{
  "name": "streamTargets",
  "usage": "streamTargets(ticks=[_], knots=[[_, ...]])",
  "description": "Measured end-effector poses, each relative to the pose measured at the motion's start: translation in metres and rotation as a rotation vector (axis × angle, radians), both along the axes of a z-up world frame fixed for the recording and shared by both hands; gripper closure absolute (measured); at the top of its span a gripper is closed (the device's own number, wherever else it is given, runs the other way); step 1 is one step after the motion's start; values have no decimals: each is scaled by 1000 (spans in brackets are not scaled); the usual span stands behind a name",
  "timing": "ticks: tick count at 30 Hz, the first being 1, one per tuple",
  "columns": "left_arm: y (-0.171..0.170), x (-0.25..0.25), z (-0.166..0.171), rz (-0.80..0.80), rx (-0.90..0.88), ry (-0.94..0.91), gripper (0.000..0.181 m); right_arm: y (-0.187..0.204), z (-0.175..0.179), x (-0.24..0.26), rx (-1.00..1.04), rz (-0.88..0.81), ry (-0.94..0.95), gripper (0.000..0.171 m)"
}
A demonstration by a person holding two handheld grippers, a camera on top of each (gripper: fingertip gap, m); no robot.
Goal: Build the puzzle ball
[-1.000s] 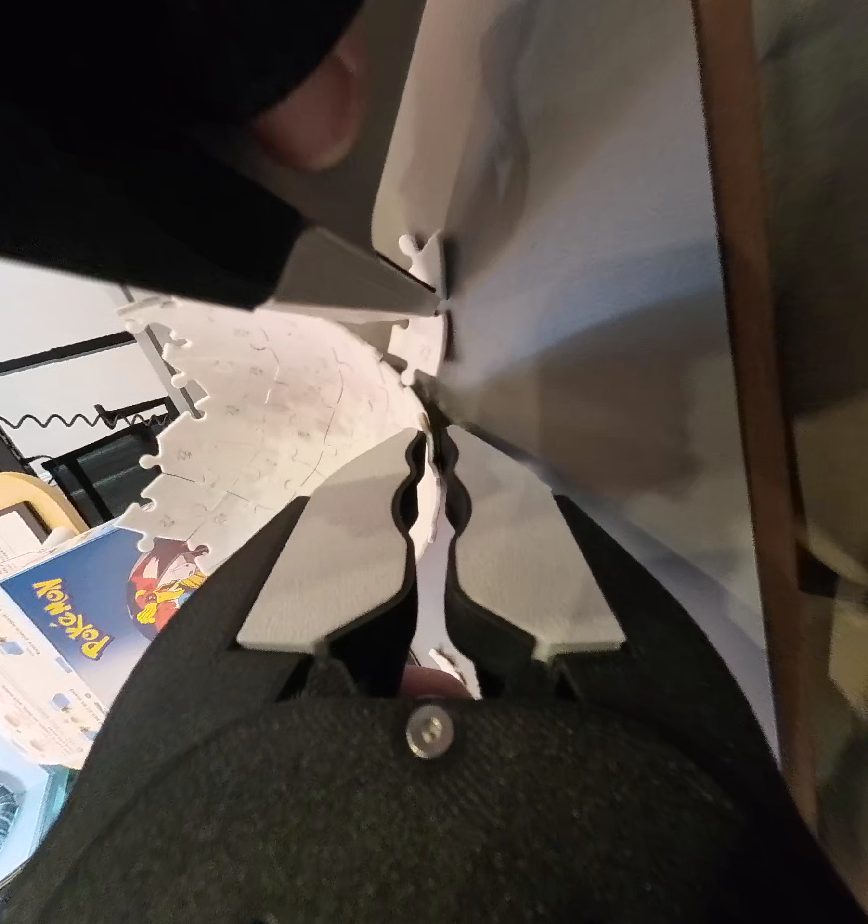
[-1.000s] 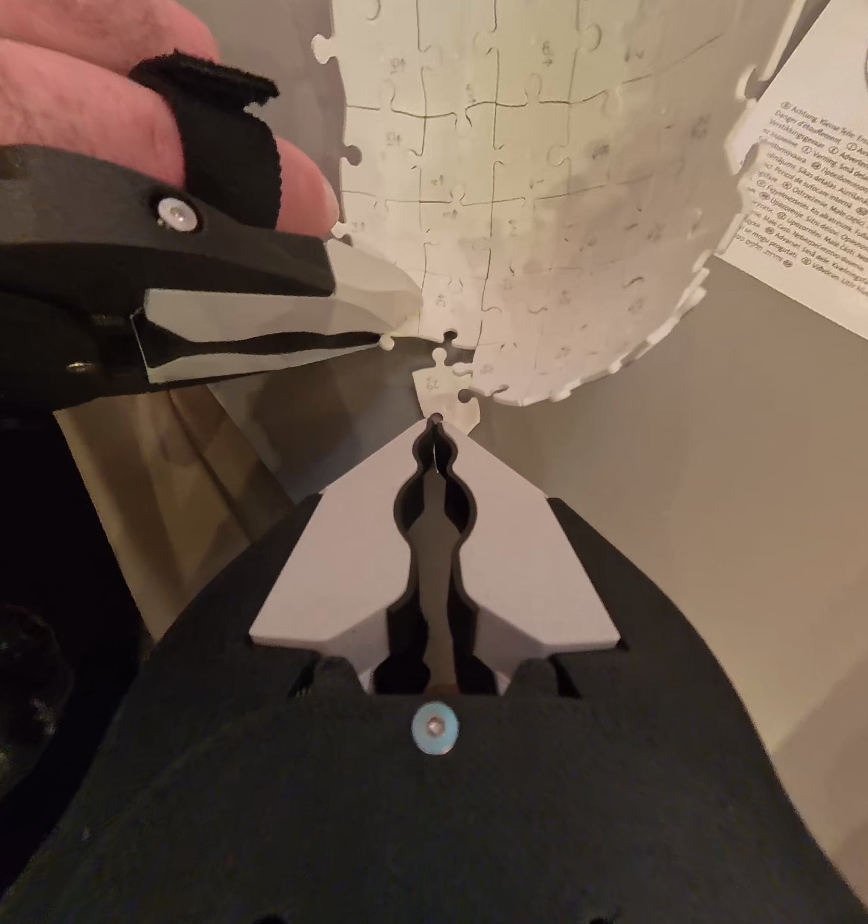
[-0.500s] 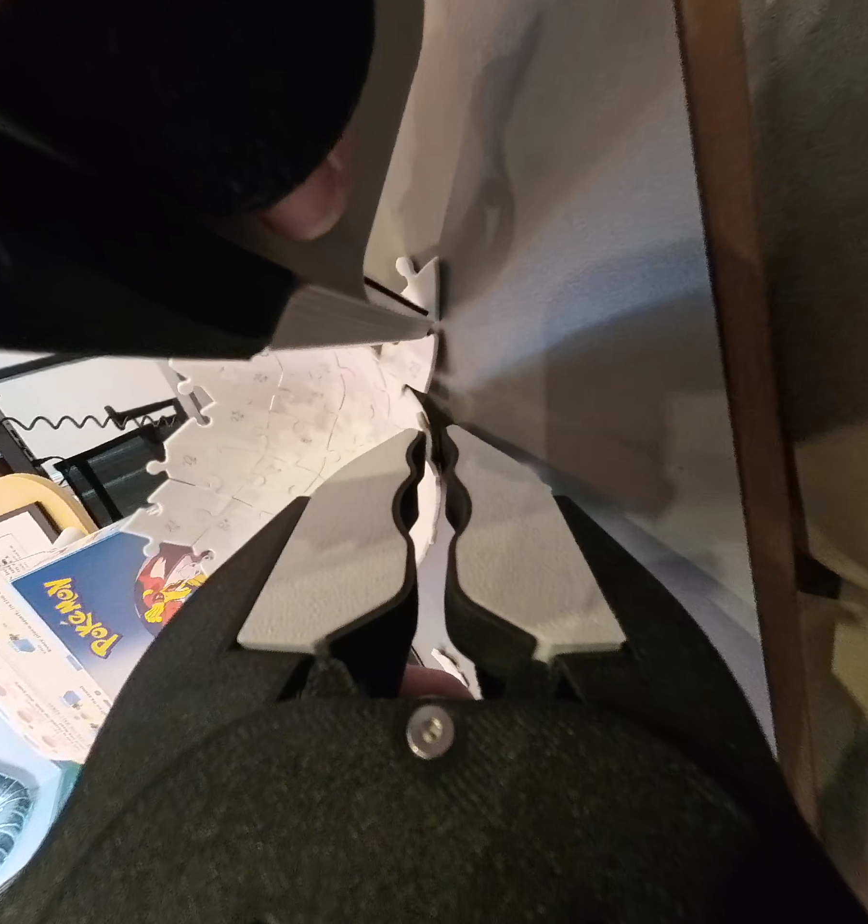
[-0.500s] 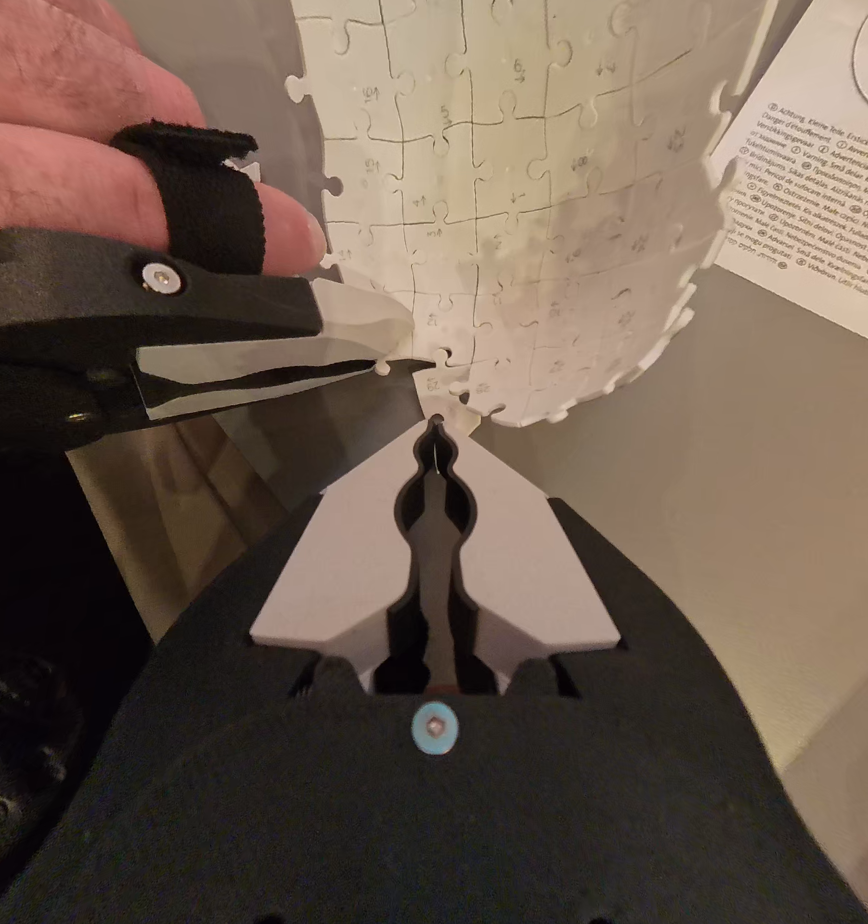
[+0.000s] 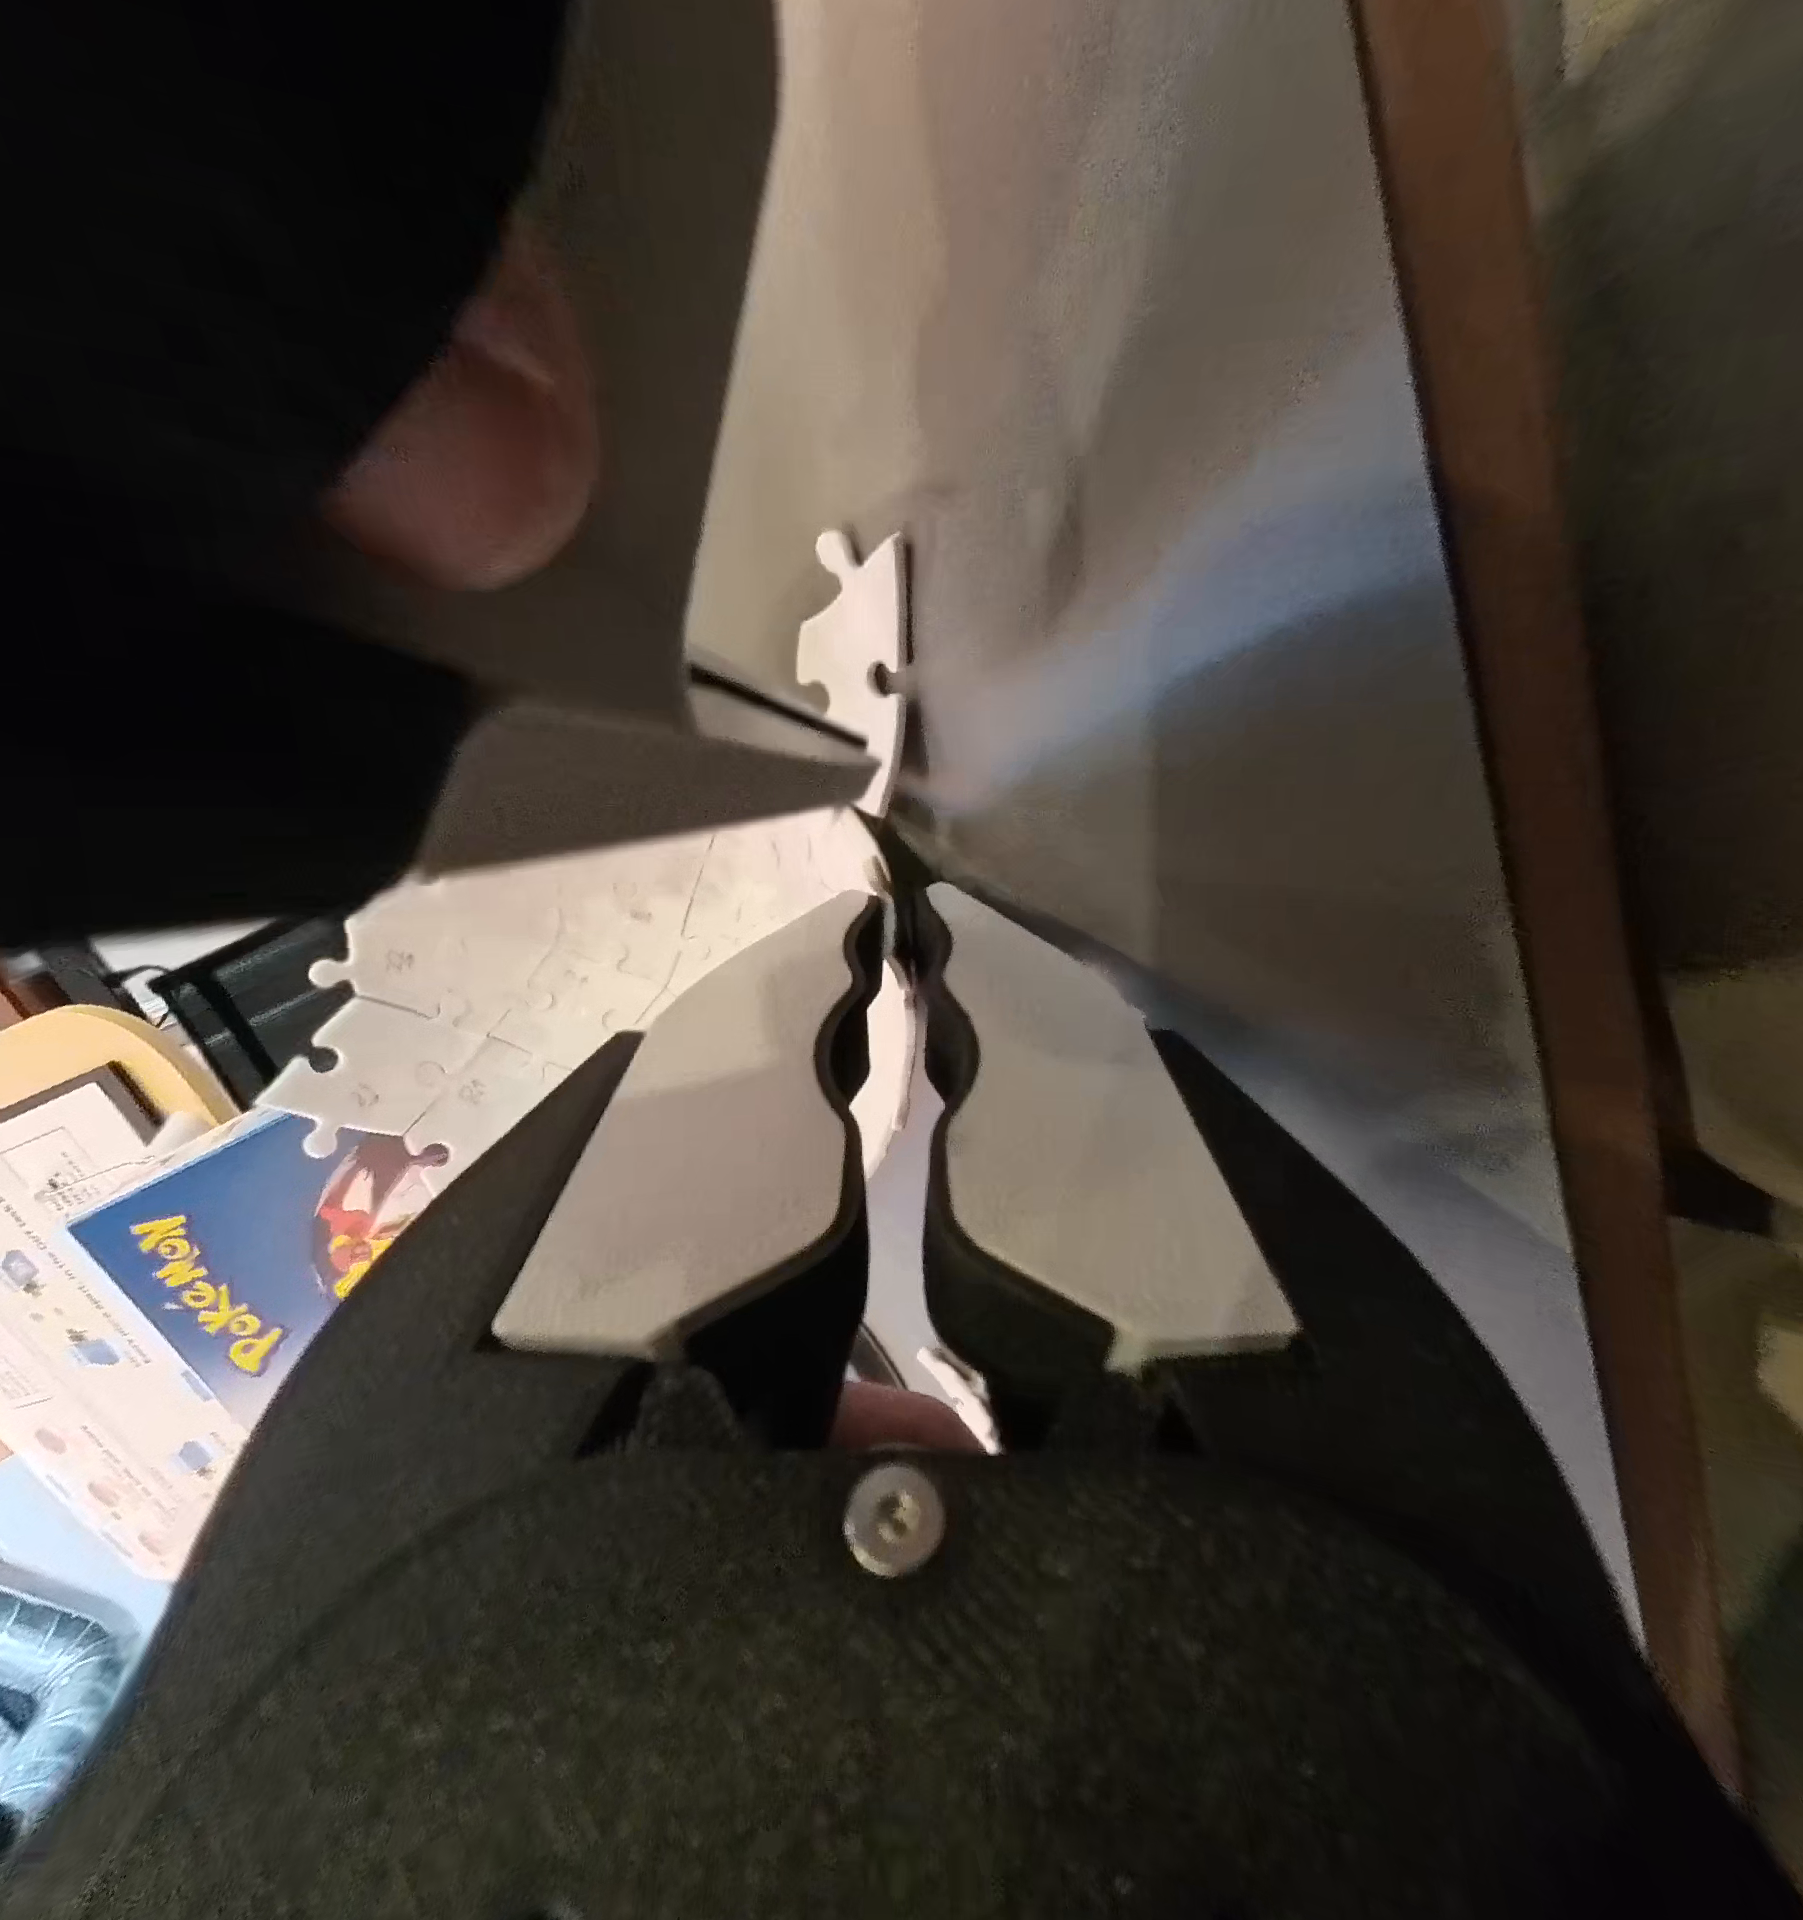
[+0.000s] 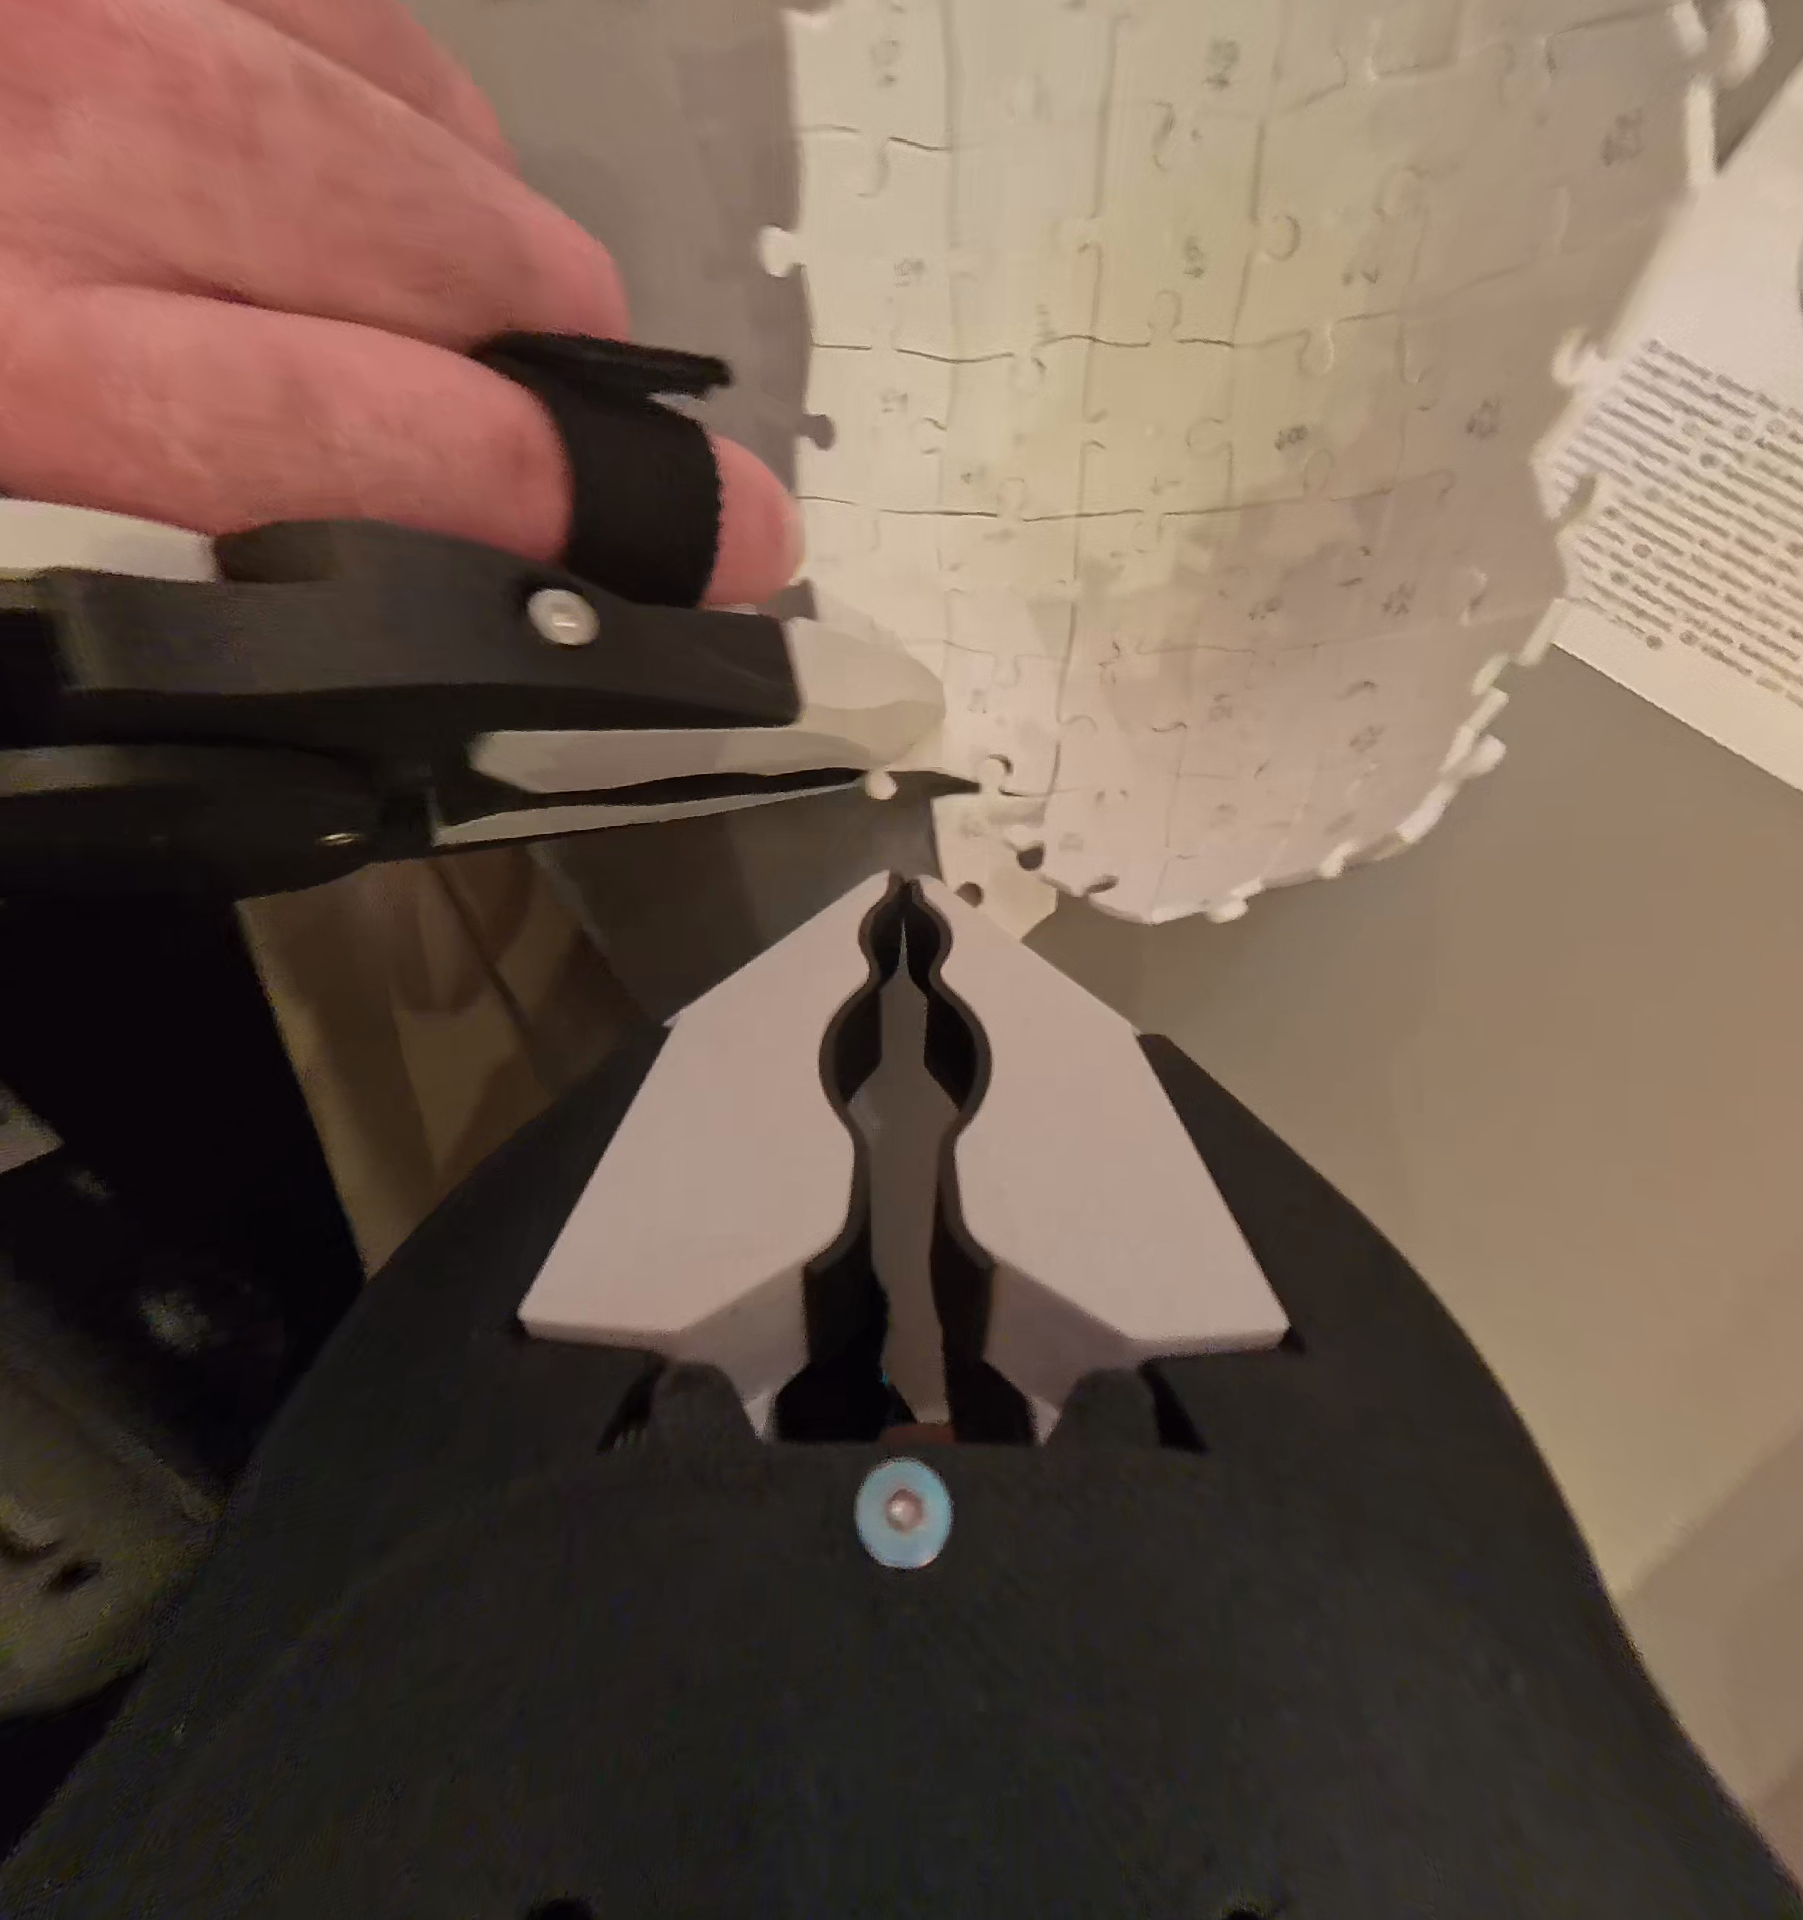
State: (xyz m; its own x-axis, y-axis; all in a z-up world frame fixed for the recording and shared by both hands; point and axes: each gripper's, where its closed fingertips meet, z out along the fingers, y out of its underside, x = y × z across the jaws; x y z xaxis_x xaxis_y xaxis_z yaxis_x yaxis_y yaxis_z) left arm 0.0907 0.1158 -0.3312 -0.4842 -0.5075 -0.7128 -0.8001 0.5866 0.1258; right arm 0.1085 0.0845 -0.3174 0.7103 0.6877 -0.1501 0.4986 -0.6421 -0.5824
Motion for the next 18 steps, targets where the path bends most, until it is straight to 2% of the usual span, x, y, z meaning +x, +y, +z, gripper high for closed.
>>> streamTargets(ticks=[7, 18], knots=[[-1, 1, 0, -6, 18, 21, 177, 15, 10, -2, 148, 81, -106, 171], [-2, 3, 1, -13, 24, 30, 177, 21, -12, 5, 103, 100, -164, 171]])
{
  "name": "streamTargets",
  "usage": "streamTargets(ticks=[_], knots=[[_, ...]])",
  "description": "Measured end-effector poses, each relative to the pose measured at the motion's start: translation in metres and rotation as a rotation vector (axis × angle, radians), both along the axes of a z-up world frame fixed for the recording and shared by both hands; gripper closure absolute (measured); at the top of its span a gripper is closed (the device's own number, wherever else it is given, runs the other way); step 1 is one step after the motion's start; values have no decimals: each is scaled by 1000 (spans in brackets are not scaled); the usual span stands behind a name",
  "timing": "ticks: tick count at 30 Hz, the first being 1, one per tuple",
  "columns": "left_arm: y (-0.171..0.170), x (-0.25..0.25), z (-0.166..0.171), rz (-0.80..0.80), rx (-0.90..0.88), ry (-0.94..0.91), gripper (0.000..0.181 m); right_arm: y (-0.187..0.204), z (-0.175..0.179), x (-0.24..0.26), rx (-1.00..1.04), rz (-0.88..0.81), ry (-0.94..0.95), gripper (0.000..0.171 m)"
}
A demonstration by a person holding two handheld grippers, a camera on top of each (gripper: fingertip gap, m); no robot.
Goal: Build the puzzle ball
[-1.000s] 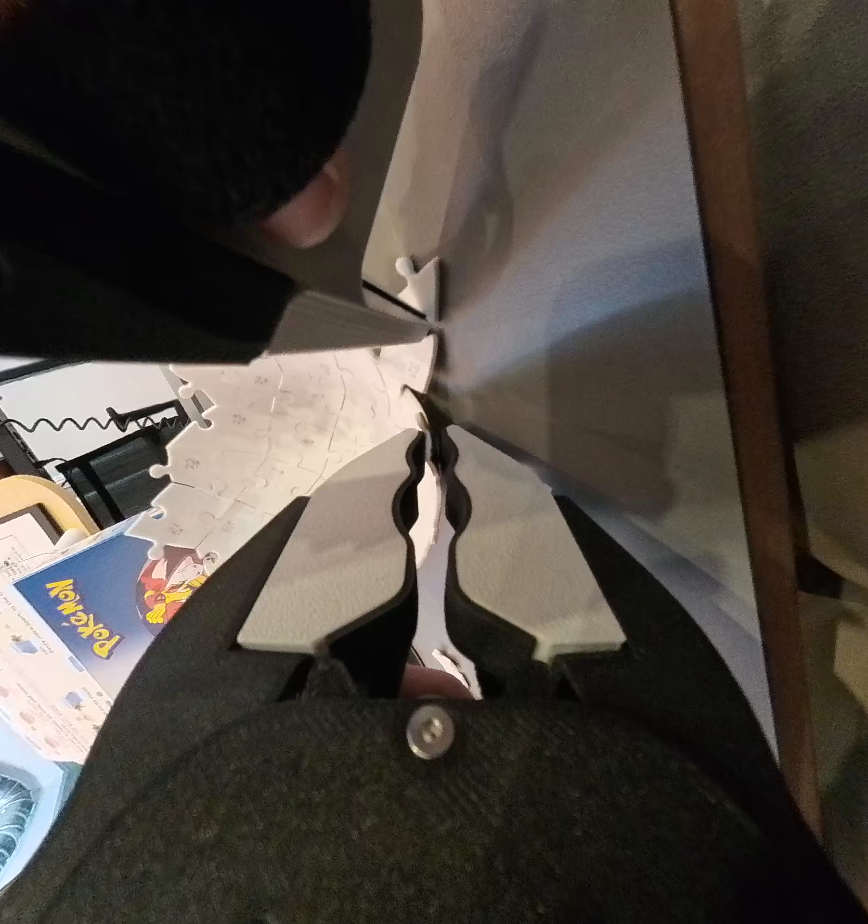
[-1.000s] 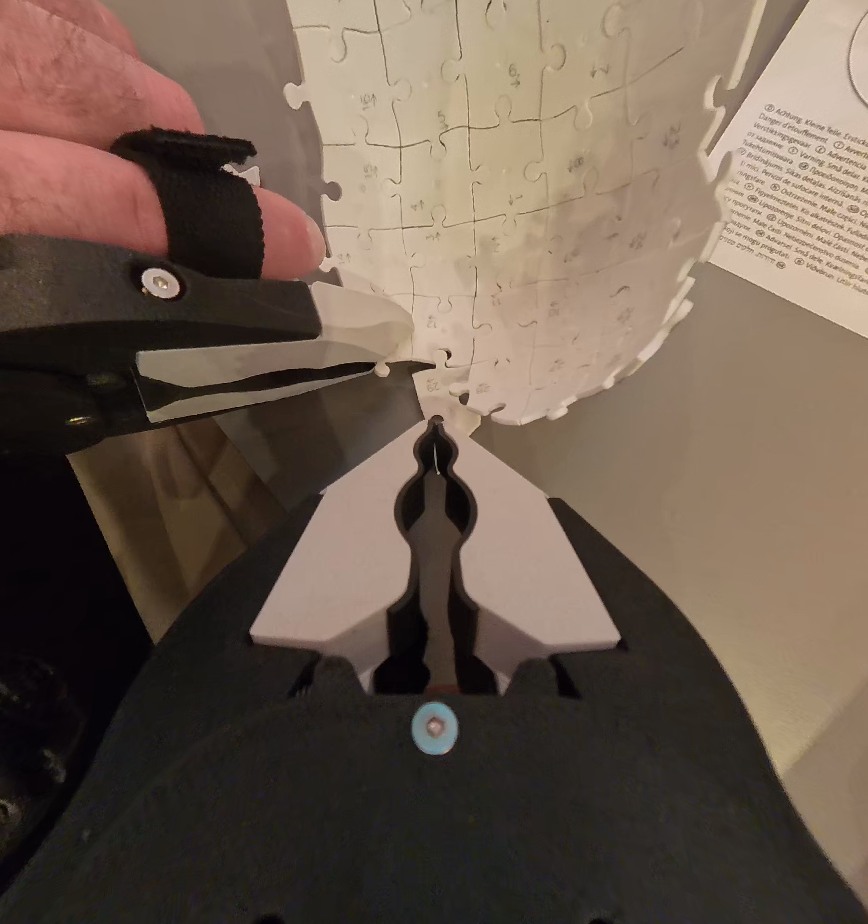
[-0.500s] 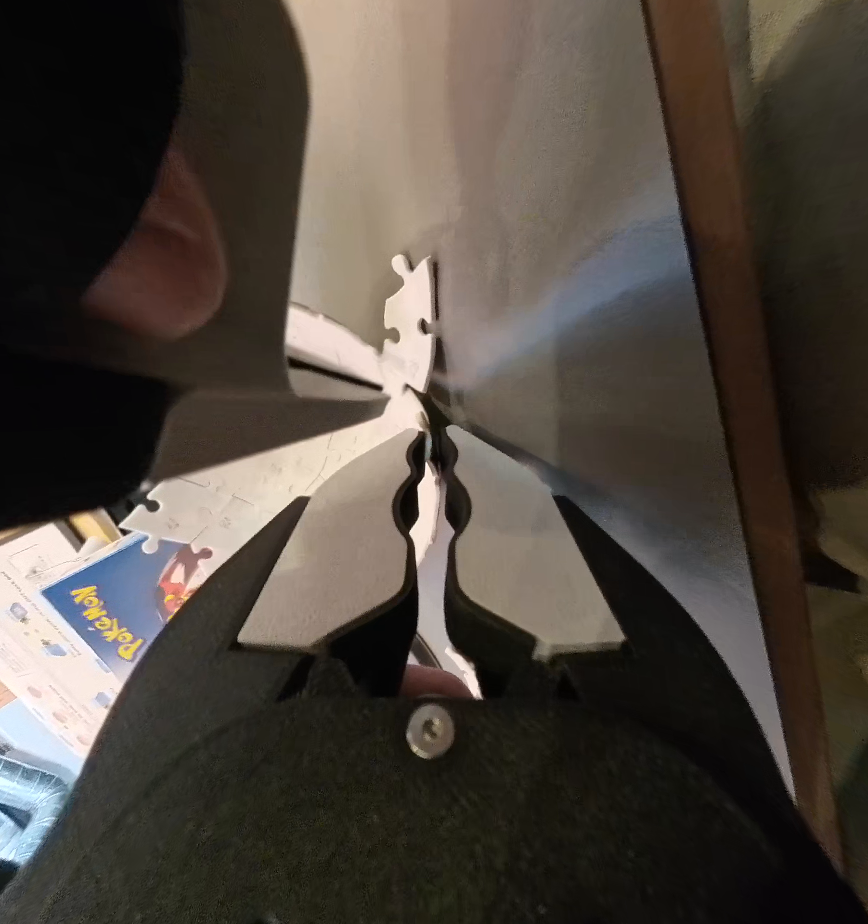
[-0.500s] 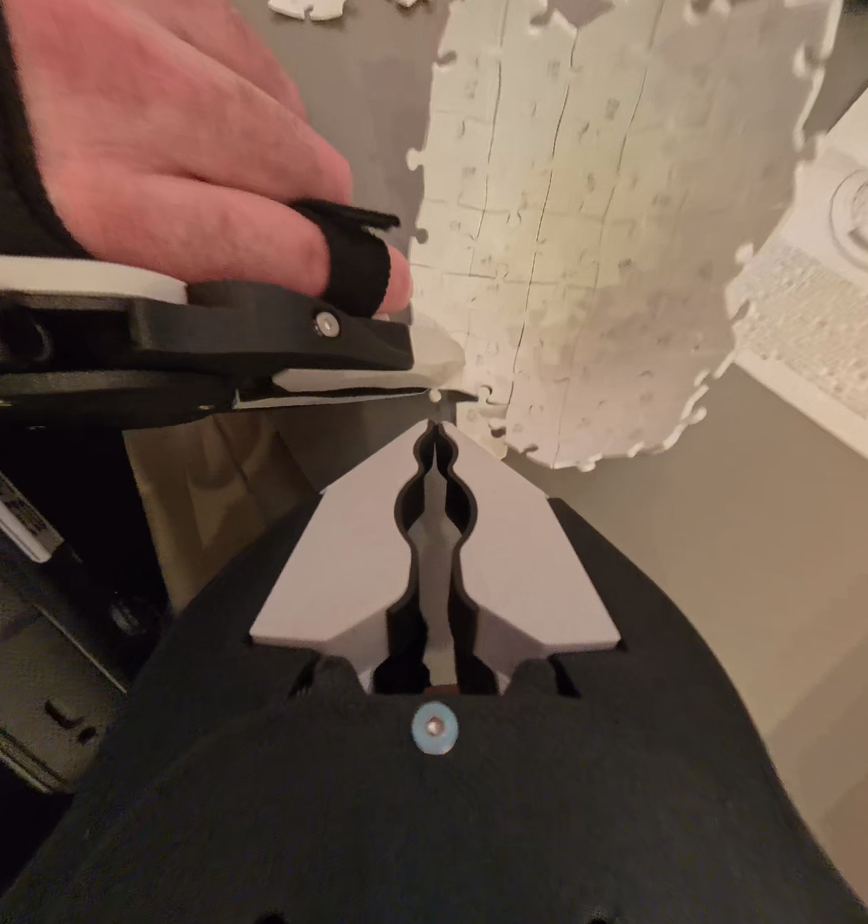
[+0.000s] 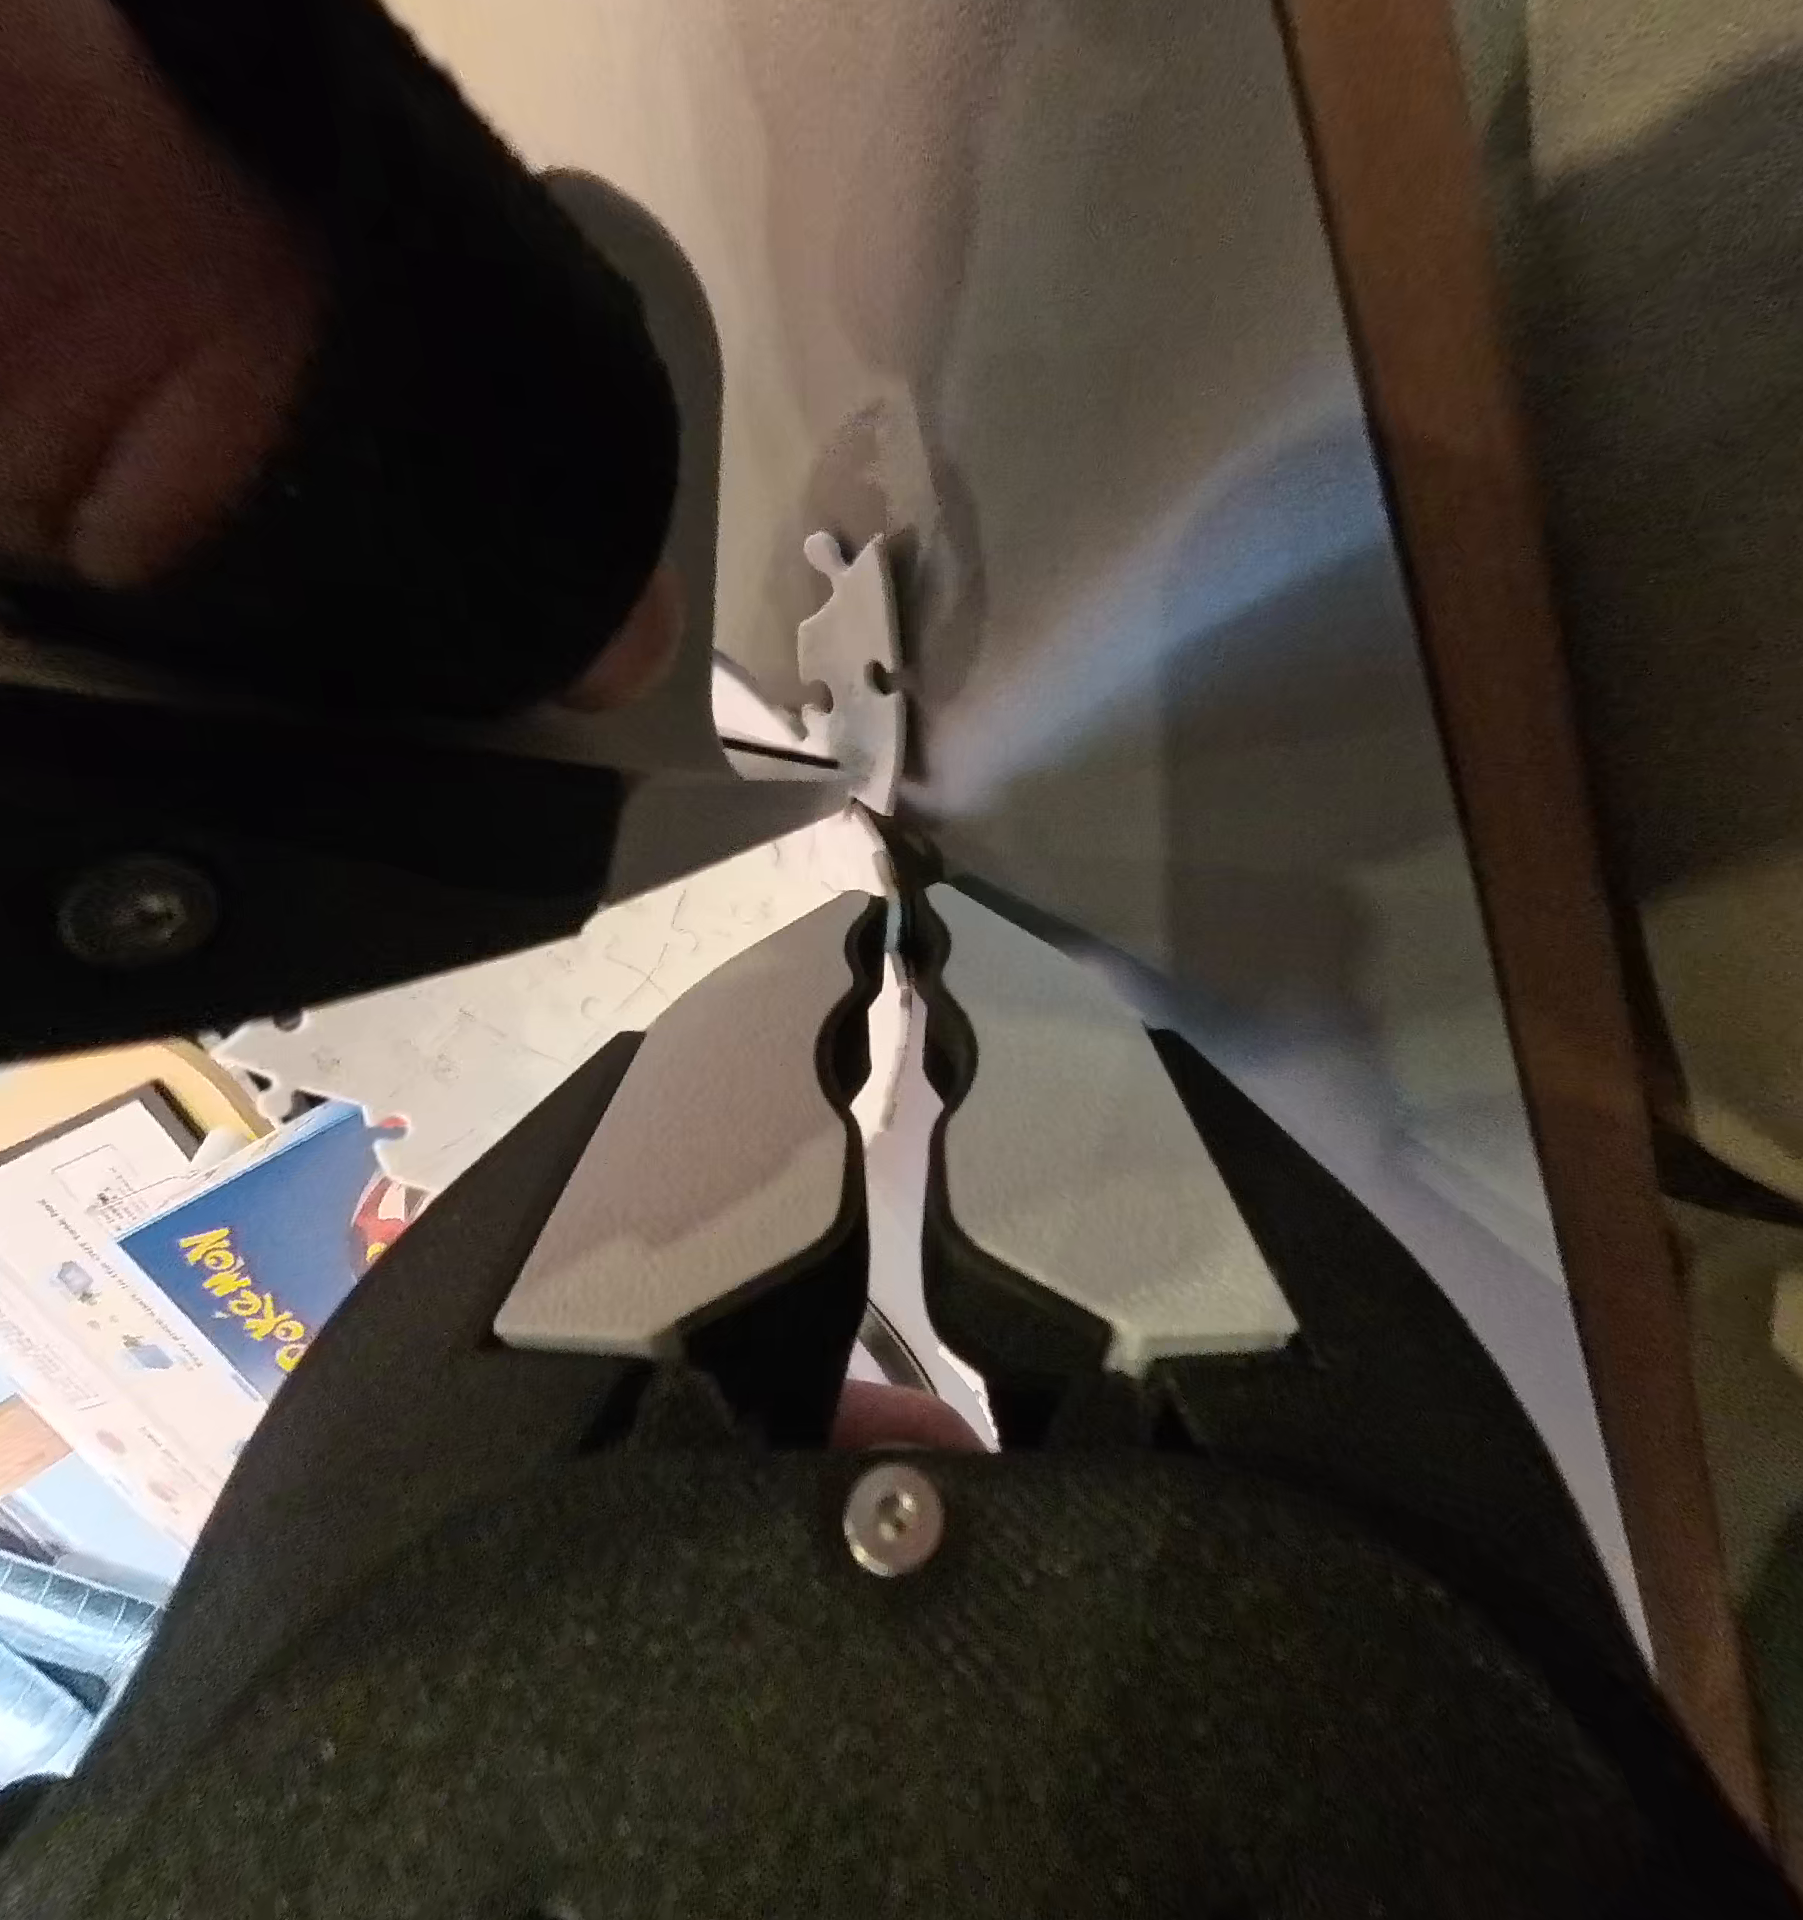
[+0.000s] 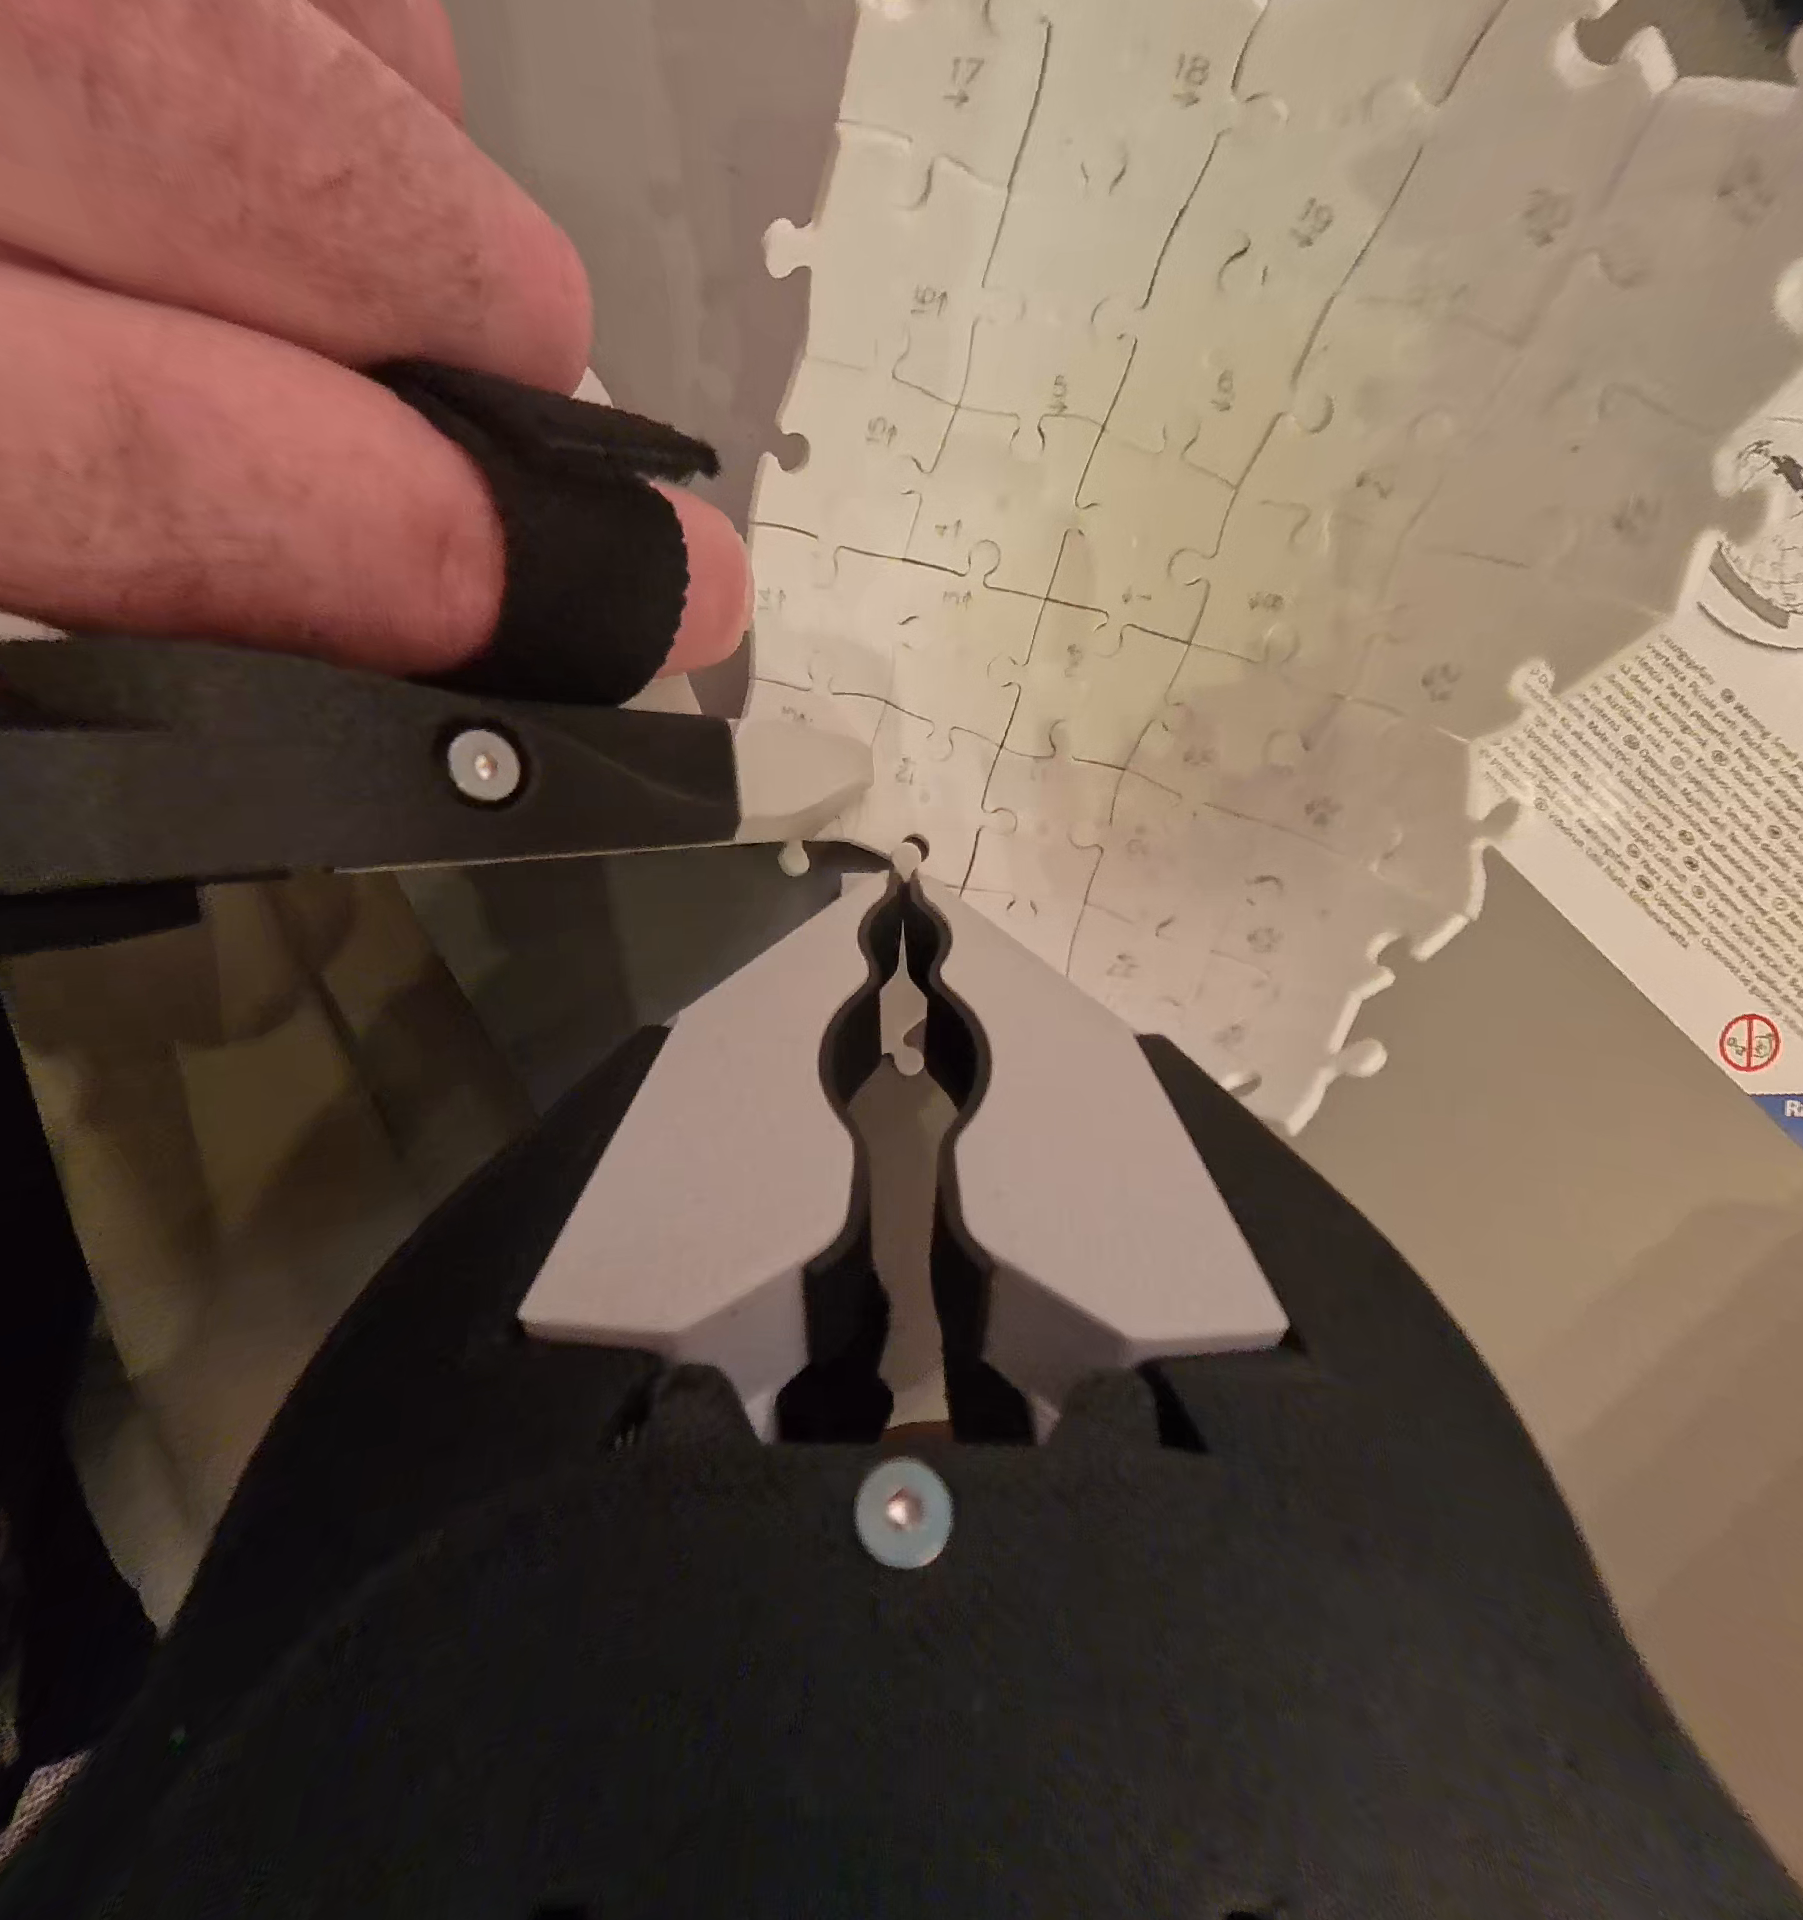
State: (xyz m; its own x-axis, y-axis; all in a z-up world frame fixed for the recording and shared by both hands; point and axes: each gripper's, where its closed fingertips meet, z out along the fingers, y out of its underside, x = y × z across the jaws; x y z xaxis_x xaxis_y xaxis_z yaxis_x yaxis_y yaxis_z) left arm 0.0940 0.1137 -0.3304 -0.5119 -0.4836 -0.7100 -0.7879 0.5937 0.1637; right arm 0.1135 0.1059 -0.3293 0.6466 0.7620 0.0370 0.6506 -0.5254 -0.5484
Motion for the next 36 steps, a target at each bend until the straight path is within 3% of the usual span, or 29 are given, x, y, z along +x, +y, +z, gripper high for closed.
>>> streamTargets(ticks=[36], knots=[[0, 4, 1, -14, 4, -10, 177, 7, -4, -2, -91, -56, -14, 171]])
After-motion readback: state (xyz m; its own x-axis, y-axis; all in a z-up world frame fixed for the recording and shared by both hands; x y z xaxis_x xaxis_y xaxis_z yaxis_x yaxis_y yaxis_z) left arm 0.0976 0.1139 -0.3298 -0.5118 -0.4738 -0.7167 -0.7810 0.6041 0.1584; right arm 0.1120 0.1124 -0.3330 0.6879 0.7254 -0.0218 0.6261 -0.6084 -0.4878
